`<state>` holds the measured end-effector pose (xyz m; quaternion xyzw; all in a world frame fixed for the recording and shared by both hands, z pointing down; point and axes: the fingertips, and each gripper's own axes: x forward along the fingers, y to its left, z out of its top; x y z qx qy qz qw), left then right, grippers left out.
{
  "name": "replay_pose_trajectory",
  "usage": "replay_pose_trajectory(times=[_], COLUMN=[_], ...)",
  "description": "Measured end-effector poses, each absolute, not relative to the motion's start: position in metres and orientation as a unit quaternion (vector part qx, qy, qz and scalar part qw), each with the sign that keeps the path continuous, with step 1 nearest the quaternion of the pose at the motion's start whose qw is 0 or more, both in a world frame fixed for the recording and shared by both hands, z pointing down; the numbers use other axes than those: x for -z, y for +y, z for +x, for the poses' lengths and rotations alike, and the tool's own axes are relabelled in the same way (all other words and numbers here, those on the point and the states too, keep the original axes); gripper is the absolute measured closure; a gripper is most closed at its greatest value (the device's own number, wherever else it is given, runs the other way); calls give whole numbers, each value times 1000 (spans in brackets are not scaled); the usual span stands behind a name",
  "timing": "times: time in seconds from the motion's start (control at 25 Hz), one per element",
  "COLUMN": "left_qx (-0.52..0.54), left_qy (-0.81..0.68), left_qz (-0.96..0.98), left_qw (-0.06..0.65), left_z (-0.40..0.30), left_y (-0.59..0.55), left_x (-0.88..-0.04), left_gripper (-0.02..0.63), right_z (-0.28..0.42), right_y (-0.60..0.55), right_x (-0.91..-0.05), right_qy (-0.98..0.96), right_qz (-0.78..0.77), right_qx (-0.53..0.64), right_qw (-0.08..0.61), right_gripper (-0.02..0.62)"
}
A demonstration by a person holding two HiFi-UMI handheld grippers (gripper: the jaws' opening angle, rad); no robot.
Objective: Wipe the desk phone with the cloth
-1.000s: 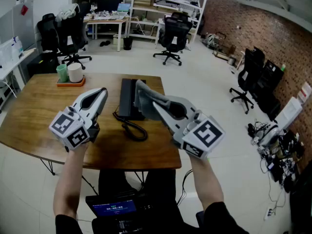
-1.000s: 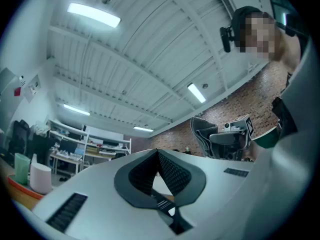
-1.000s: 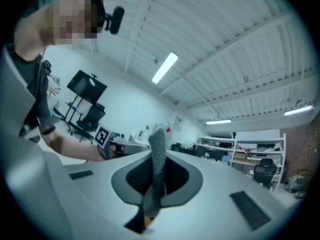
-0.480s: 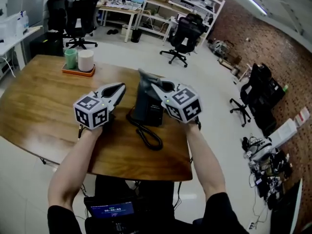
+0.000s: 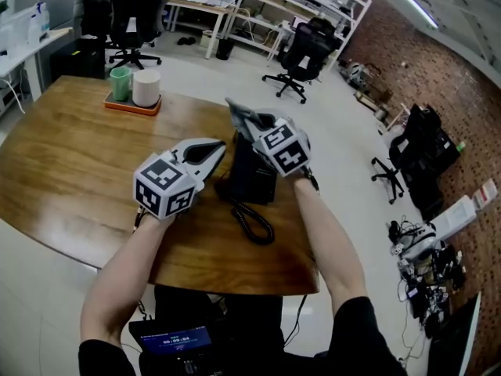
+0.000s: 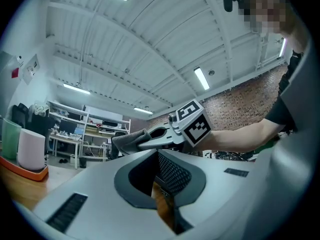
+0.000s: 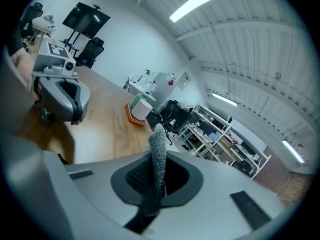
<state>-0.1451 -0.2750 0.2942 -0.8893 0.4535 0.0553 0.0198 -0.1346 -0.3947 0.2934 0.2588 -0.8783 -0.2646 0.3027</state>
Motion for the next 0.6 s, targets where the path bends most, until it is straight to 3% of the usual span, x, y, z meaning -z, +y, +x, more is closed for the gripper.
replay_pose_trajectory(times=[0.28, 0.6], left_qx=[-45, -45], left_qy=[454, 459], left_qz=[-889, -887], left_qw=[23, 14], left_z=[-146, -148], left_y=[-274, -275], left_x=[-294, -294], left_gripper=[617, 617], right_z=[-137, -116], right_y=[-384, -277], right_x=[-316, -356], right_qy=[-861, -873], right_qz=[231, 91], right_qx=[293, 307], right_qw=[346, 368], right_gripper=[571, 571])
